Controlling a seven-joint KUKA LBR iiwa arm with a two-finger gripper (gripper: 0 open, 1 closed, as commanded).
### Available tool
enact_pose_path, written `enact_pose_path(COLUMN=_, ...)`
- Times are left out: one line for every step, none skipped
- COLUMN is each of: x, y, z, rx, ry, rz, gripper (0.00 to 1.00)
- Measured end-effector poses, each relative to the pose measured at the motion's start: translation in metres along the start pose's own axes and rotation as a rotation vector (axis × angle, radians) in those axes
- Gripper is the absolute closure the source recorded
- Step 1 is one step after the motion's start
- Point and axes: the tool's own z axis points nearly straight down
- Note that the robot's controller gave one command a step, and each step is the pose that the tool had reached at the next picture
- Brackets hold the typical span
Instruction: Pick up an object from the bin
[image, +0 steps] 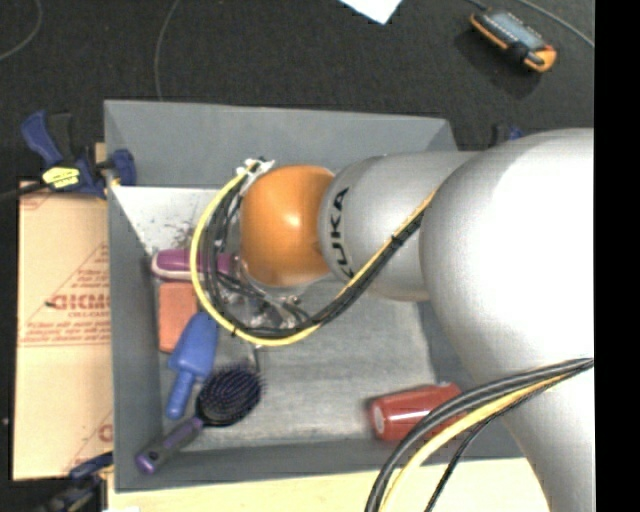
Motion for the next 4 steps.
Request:
enact_pose_path(x=0.013, y=0.073, z=-0.002, rx=0.011, ry=0.001, rz=-0.042, gripper=0.00)
enact_pose_path(x=0.013, y=0.072, z=-0.001, rx=0.009, ry=0.001, rz=-0.039, gripper=0.00)
enact_pose_path(x=0.014, y=0.068, z=-0.001, rx=0.009, ry=0.000, rz=-0.045, gripper=0.00)
enact_pose_path(x=0.009, y=0.038, z=-0.016, rx=0.010, ry=-0.004, rz=-0.221, gripper=1.00)
